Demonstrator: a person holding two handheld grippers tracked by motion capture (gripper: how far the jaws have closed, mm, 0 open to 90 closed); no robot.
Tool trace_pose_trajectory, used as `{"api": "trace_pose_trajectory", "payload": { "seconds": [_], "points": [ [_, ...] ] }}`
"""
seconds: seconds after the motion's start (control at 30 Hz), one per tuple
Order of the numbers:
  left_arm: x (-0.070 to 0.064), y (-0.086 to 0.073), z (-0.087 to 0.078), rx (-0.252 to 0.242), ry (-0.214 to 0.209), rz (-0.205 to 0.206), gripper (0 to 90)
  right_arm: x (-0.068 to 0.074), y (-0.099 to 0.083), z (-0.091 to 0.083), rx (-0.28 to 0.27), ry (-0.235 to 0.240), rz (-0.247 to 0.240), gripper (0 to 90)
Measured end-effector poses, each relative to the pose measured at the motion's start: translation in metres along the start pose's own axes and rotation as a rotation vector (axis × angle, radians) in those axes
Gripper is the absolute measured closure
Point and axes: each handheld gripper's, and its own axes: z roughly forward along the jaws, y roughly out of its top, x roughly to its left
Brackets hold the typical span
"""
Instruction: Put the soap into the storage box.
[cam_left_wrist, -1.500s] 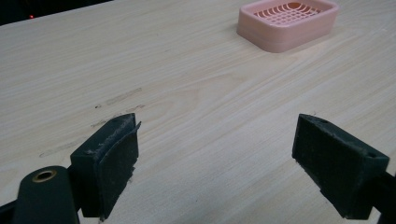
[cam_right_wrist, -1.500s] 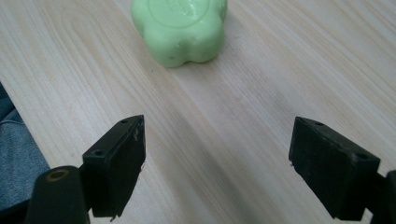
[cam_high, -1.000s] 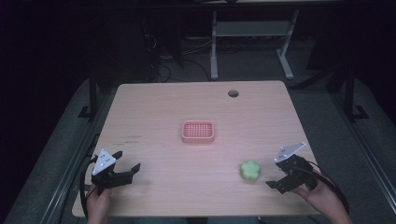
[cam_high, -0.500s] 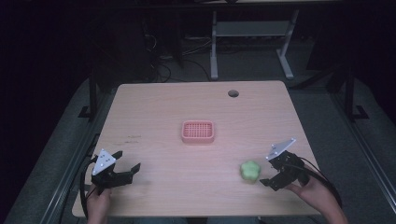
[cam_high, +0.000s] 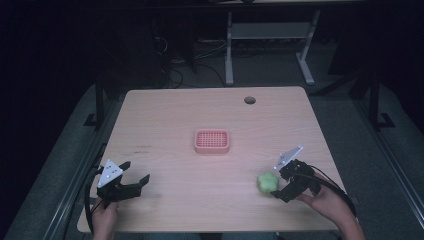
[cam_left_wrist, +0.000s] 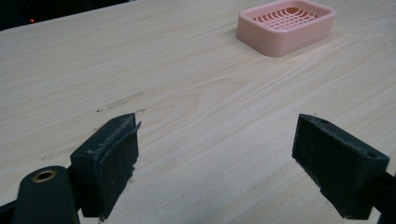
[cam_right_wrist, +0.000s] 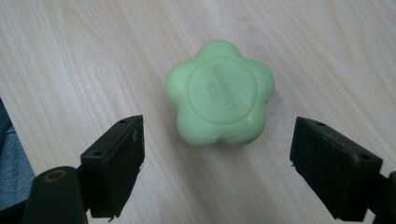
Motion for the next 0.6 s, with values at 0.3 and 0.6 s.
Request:
{"api": "trace_pose_trajectory", "payload": {
  "seconds": [0.3,0.6],
  "points": [
    [-0.001,0.0,-0.001,0.0,0.0,-0.001,14.2,-0.001,0.012,0.006,0.027,0.005,-0.025,16.6],
    [-0.001,0.0,0.0,0.001,-0.001,-0.003,14.2,-0.002,0.021,0.016,0.068,0.009,-0.046,16.4]
  ]
}}
